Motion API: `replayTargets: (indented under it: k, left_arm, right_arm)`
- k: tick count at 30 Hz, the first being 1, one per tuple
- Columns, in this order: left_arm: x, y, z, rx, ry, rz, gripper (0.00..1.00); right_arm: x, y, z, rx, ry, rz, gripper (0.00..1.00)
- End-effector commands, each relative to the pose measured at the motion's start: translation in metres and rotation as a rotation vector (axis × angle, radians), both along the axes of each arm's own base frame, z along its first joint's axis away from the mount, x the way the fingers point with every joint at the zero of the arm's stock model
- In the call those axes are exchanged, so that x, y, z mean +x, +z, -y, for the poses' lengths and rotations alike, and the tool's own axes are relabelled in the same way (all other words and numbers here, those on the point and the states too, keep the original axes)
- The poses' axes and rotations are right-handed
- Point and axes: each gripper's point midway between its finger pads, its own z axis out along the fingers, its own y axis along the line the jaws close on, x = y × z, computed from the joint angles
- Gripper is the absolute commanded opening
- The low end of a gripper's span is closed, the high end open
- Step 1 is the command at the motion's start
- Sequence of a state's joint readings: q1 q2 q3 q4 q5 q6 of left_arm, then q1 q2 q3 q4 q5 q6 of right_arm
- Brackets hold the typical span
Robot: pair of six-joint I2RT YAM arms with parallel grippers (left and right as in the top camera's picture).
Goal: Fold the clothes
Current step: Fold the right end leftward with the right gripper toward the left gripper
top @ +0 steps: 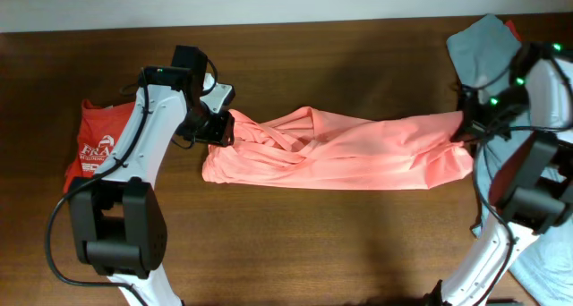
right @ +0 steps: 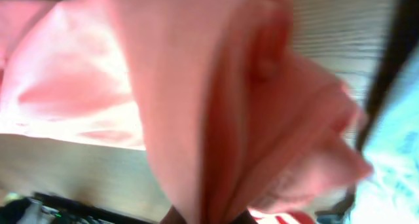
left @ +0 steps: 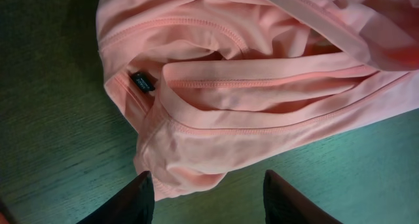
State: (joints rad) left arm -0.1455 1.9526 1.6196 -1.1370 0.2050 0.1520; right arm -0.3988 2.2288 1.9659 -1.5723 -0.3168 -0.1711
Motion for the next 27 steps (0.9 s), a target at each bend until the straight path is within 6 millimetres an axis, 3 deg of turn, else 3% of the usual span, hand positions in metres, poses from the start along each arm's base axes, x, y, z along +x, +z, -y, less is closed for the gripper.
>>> replayTargets:
  k: [1, 10, 13, 19, 23, 26, 27]
  left_arm:
    - [0.001, 0.003, 0.003, -0.013, 0.006, 0.0, 0.54]
    - [-0.001, 0.002, 0.003, -0.014, 0.005, -0.011, 0.53]
    - [-0.003, 0.003, 0.005, -0.023, 0.004, -0.016, 0.53]
    - [-0.003, 0.003, 0.007, -0.041, 0.003, -0.02, 0.54]
    - [-0.003, 0.003, 0.007, -0.04, 0.003, -0.02, 0.54]
    - [-0.003, 0.003, 0.007, -0.04, 0.003, -0.02, 0.54]
    - [-0.003, 0.003, 0.007, -0.04, 0.003, -0.02, 0.54]
  right_arm:
    - [0.006, 0.012, -0.046, -0.099, 0.137, -0.024, 0.04]
    - [0.017, 0.005, -0.171, -0.189, 0.365, 0.014, 0.06]
    - [0.018, -0.001, -0.202, -0.195, 0.424, 0.041, 0.09]
    - [0.018, -0.012, -0.242, -0.197, 0.488, 0.076, 0.11]
    - [0.017, -0.014, -0.258, -0.196, 0.512, 0.094, 0.29]
    - [0.017, -0.014, -0.265, -0.194, 0.527, 0.106, 0.57]
    - [0.017, -0.014, -0.266, -0.193, 0.533, 0.11, 0.61]
